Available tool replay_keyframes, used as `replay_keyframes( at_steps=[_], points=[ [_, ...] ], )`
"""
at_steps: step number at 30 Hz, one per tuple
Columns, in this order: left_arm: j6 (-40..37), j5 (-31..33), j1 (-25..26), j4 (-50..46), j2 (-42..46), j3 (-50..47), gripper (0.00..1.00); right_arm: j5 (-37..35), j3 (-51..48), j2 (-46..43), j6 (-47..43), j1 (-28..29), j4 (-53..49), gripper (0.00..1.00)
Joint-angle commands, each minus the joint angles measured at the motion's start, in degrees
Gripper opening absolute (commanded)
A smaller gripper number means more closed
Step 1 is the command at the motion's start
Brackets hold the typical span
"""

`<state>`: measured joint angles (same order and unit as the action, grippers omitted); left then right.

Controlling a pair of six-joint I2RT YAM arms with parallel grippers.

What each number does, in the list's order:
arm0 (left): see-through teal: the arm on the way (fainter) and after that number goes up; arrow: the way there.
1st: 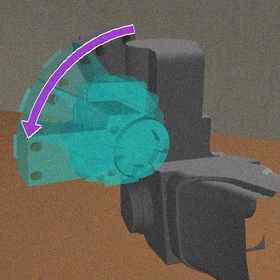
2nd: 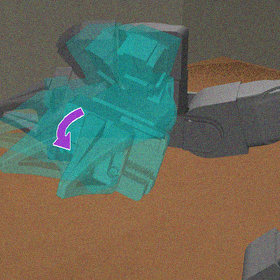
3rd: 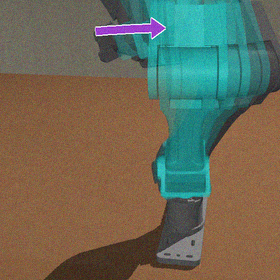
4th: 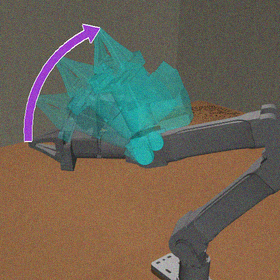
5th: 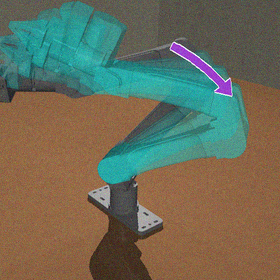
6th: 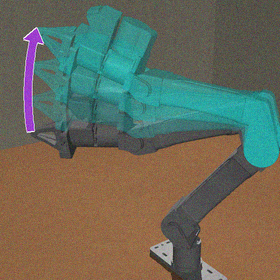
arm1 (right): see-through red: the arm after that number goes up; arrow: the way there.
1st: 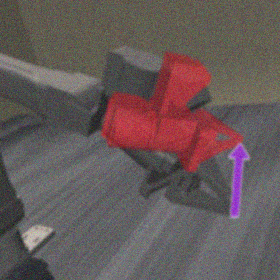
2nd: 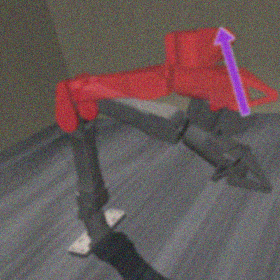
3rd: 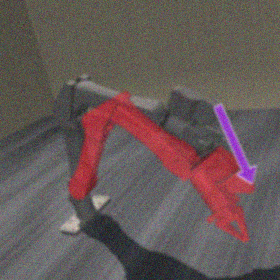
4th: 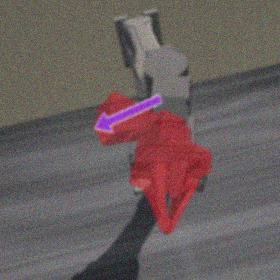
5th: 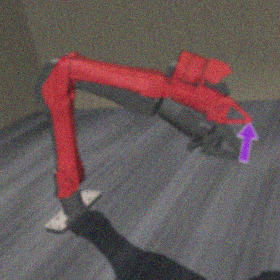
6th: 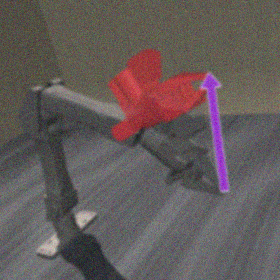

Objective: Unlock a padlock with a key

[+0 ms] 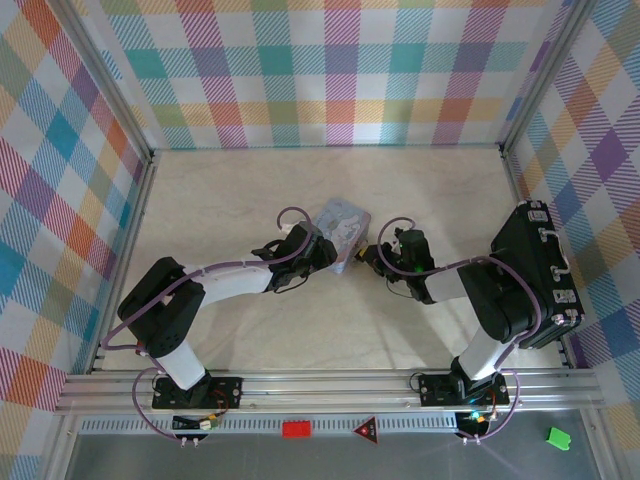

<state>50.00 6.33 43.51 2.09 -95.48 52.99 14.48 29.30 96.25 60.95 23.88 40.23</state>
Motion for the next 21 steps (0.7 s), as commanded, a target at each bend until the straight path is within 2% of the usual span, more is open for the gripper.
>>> replay_keyframes(
  at_steps=[1, 9, 13, 21],
  points=[
    [-0.2, 0.2, 0.7, -6.9, -0.6, -2.7, 0.54, 1.6, 0.3, -1.0, 2.4, -0.5, 4.0, 0.02],
    [-0.4, 0.6, 0.3, -8.0, -0.8, -1.8, 0.54, 0.9, 1.6, -3.9, -0.1, -2.6, -3.0, 0.01],
    [-1.7, 0.2, -1.1, -8.7, -1.3, -0.9, 0.54, -0.5, 2.8, -8.6, -5.4, -3.8, -12.8, 0.01],
    [-8.6, -0.8, -6.3, -11.6, -4.7, 5.1, 0.54, -2.9, 8.1, -18.8, -23.2, -4.5, -37.5, 0.02]
  ],
)
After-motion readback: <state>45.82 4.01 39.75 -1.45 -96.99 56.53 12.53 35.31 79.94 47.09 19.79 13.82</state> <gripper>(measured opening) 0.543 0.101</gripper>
